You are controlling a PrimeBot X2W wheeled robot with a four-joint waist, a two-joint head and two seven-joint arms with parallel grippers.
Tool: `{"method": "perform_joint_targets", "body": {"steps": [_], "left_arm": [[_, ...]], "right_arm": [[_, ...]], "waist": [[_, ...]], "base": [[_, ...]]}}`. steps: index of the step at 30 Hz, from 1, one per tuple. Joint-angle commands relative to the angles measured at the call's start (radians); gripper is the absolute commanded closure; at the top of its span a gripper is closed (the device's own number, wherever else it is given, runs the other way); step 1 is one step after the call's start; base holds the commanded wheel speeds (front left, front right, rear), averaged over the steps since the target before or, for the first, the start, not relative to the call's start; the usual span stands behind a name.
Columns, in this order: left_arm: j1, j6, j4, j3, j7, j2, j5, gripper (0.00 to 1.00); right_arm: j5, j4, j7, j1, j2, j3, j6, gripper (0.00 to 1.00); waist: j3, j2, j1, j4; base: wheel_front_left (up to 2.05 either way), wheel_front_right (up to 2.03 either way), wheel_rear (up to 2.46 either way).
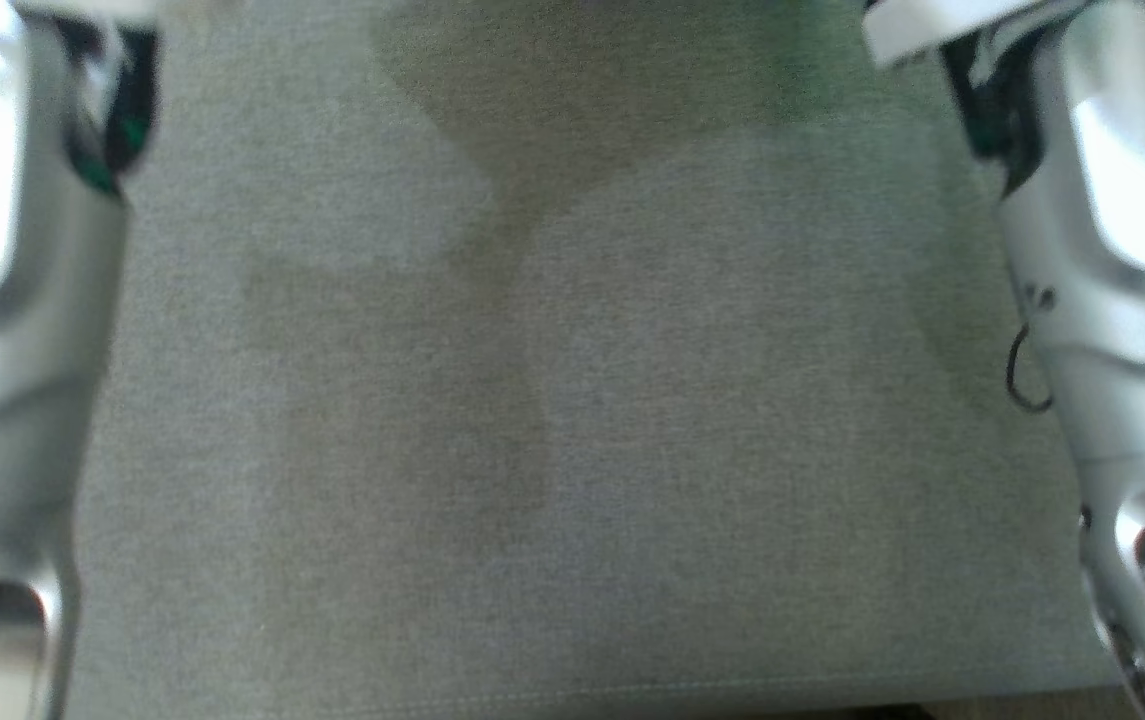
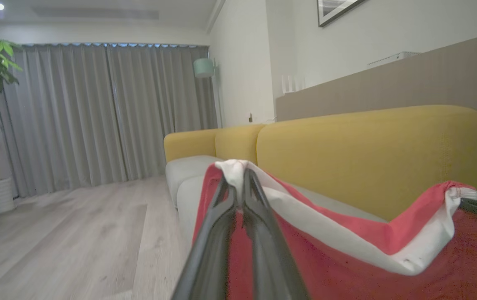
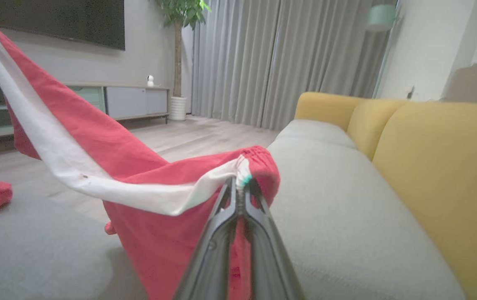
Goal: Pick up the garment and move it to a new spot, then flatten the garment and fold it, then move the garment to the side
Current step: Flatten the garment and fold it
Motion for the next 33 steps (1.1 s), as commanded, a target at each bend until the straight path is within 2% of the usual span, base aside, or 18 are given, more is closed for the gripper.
{"method": "perform_joint_targets", "body": {"steps": [1,7,13,18,24,29,30,33], "left_arm": [[0.018,-0.005,-0.020,0.026,-0.013,0.035,-0.013,1.00],[0.207,-0.005,-0.026,0.024,-0.065,0.013,-0.060,1.00],[0.426,0.007,-0.109,0.034,-0.088,0.013,-0.094,1.00],[0.613,0.028,-0.216,0.033,-0.094,0.021,-0.106,1.00],[0.847,0.081,-0.382,0.024,-0.078,0.047,-0.112,1.00],[1.044,0.138,-0.569,0.007,-0.019,0.080,-0.115,1.00],[1.118,0.161,-0.642,0.004,0.011,0.099,-0.115,1.00],[1.213,0.183,-0.725,-0.002,0.060,0.139,-0.111,1.00]], "right_arm": [[-0.003,-0.012,-0.021,0.025,0.023,0.006,0.004,1.00],[0.033,0.033,-0.072,0.151,0.025,0.010,0.004,1.00],[0.074,-0.037,-0.088,0.332,0.017,0.004,0.004,1.00],[0.089,-0.137,-0.091,0.514,-0.002,-0.002,0.004,1.00],[0.098,-0.278,-0.080,0.743,-0.004,-0.034,0.004,1.00],[0.090,-0.429,-0.014,0.958,0.012,-0.081,0.004,1.00],[0.084,-0.501,0.018,1.041,0.017,-0.097,0.004,1.00],[0.067,-0.607,0.077,1.148,0.023,-0.122,0.004,1.00]], "waist": [[0.016,0.0001,-0.0001,0.014],[-0.002,0.0001,-0.0001,0.023],[-0.072,0.0001,-0.0001,0.027],[-0.163,0.0001,-0.0001,0.030],[-0.288,0.0001,-0.0001,0.012],[-0.370,0.0001,-0.0001,-0.004],[-0.388,0.0001,-0.0001,-0.012],[-0.405,0.0001,-0.0001,-0.025]], "base": [[0.00,0.00,0.00],[0.00,0.00,0.00],[0.00,0.00,0.00],[0.00,0.00,0.00],[0.00,0.00,0.00],[0.00,0.00,0.00],[0.00,0.00,0.00],[0.00,0.00,0.00]]}}
